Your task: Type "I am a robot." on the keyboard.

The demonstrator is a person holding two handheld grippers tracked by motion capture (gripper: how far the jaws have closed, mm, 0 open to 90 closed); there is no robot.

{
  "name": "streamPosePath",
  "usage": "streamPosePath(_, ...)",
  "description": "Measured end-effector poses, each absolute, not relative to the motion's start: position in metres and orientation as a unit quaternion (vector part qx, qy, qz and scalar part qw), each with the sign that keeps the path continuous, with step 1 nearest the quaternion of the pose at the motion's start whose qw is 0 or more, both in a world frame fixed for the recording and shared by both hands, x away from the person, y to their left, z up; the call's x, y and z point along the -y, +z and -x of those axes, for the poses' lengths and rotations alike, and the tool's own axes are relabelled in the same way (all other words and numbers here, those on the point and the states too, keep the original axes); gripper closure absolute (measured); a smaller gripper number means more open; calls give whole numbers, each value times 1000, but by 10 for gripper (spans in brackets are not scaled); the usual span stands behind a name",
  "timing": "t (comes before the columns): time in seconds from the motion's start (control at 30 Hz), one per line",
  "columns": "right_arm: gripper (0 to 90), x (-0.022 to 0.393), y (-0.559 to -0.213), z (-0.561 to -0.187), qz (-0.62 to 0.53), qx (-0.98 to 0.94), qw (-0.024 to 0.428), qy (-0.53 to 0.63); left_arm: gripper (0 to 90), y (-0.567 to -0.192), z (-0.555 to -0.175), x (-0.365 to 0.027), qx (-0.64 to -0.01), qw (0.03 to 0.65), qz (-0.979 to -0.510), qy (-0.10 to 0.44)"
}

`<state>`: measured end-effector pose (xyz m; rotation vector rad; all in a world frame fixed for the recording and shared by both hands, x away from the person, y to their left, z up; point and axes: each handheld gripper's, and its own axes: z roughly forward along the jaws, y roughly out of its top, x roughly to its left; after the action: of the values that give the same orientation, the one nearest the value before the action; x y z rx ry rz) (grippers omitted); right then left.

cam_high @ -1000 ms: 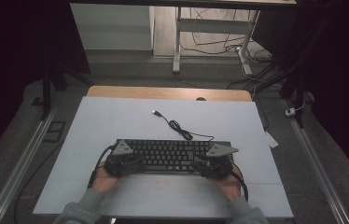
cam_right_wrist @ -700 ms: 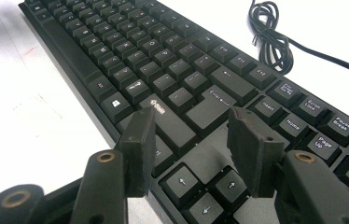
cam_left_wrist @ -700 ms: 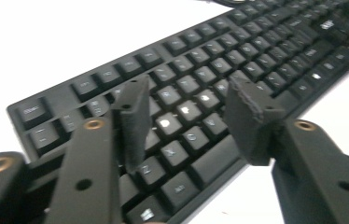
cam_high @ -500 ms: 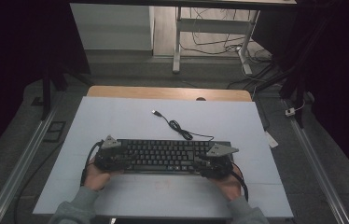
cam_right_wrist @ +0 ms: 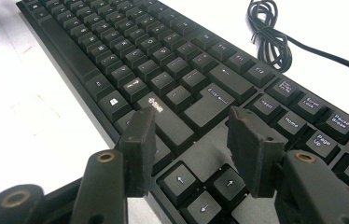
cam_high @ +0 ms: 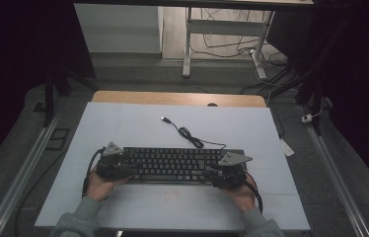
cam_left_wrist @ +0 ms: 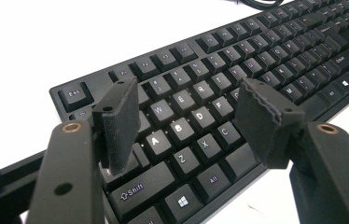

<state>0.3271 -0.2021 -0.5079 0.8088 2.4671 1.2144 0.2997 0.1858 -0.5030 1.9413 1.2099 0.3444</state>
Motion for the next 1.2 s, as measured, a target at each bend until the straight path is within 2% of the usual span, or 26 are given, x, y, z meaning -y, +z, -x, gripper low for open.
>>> streamPosePath(0.47,519,201,-509,-327,-278,-854,138,418,374,-502,-303,-181,-462,408,-774,143)
streamPosePath(0.77,520,200,-509,-327,-277,-855,139,416,408,-500,-307,-175,-451,413,-778,144)
streamPosePath(0.9,519,200,-509,-327,-277,-855,139,416,475,-500,-310,-171,-444,414,-782,145)
streamPosePath(1.2,519,199,-510,-327,-275,-856,139,415,782,-506,-316,-161,-433,404,-793,144)
